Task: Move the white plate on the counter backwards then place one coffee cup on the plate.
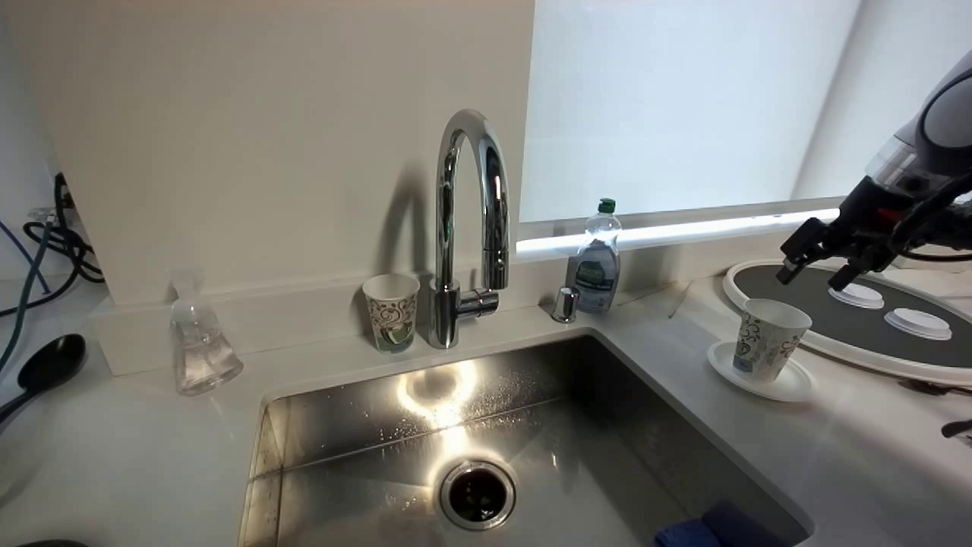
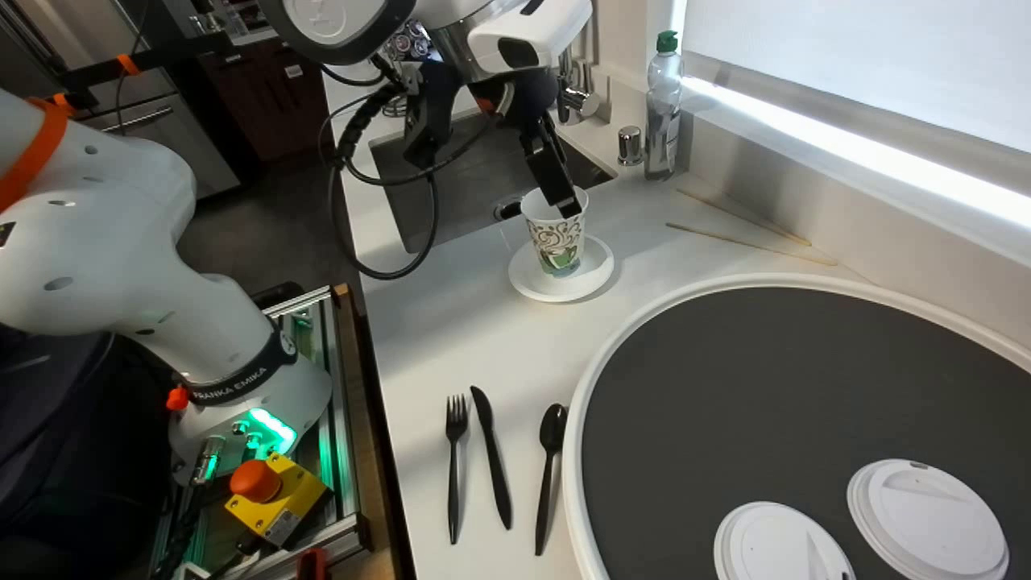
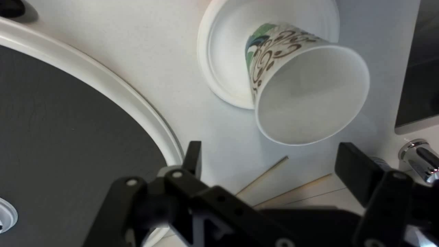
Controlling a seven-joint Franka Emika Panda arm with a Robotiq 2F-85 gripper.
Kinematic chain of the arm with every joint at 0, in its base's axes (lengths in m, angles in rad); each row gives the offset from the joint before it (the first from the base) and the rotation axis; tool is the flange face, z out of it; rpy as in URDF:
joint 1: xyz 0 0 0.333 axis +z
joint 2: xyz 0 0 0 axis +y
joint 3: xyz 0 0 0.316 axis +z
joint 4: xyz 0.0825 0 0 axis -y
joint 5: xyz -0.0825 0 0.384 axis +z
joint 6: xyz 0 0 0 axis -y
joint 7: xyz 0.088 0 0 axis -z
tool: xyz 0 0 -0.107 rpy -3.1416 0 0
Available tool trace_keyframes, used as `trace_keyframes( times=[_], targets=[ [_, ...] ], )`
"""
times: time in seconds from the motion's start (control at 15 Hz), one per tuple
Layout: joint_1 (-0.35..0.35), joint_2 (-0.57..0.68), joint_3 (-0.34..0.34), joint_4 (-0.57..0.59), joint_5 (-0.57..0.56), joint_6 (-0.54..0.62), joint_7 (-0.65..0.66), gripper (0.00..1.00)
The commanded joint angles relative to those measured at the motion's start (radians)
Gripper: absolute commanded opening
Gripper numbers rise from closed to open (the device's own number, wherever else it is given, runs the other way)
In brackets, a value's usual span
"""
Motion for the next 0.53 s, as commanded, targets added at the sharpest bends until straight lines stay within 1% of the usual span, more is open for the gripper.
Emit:
trace_keyframes(
  times=[0.0, 0.27, 0.47],
  targets=[
    [0.009, -0.081, -0.013, -0.017, -0.014, -0.089, -0.047, 1.0],
    [0.019, -0.142, -0.016, -0.026, -0.022, -0.17, -0.107, 1.0],
    [0.043, -0.179, -0.019, -0.036, -0.007, -0.222, -0.146, 1.0]
  ],
)
